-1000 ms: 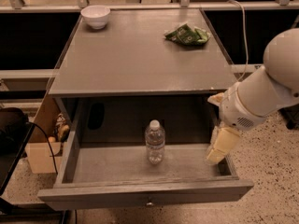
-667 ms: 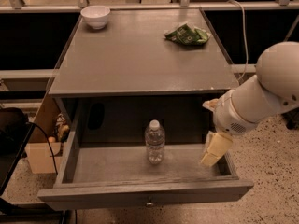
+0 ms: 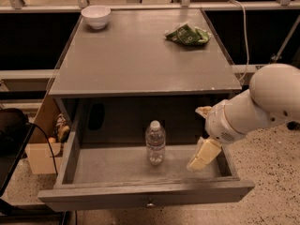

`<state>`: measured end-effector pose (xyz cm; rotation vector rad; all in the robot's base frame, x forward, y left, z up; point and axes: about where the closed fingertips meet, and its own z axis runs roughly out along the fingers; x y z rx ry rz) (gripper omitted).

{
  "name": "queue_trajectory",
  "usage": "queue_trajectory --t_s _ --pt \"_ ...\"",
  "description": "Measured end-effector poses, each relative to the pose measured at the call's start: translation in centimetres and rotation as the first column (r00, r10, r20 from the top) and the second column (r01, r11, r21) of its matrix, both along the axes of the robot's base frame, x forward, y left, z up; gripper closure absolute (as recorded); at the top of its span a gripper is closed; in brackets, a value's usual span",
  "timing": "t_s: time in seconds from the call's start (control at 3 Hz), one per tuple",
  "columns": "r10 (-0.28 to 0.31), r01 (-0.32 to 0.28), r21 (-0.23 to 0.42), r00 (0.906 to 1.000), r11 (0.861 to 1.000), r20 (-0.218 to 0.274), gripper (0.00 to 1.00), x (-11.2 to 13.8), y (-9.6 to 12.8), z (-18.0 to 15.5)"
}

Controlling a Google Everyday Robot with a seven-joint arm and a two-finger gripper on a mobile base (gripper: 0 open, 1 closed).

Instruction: Pick water bottle from top drawer and place on counter

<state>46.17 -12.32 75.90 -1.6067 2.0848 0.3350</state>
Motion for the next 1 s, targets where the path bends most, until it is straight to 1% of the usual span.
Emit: queue_trajectory --t_s 0.33,0.67,1.0 --pt "-0.009 0.004 0.089 0.9986 0.996 0.053 0.00 0.3 0.9 -2.2" --pt "-0.014 -0.001 0.149 0.9950 0.989 0.099 0.00 0.5 1.2 -3.4" --pt "-0.009 -0.006 0.143 0.9948 0.990 0.101 0.00 0.5 1.2 -3.3"
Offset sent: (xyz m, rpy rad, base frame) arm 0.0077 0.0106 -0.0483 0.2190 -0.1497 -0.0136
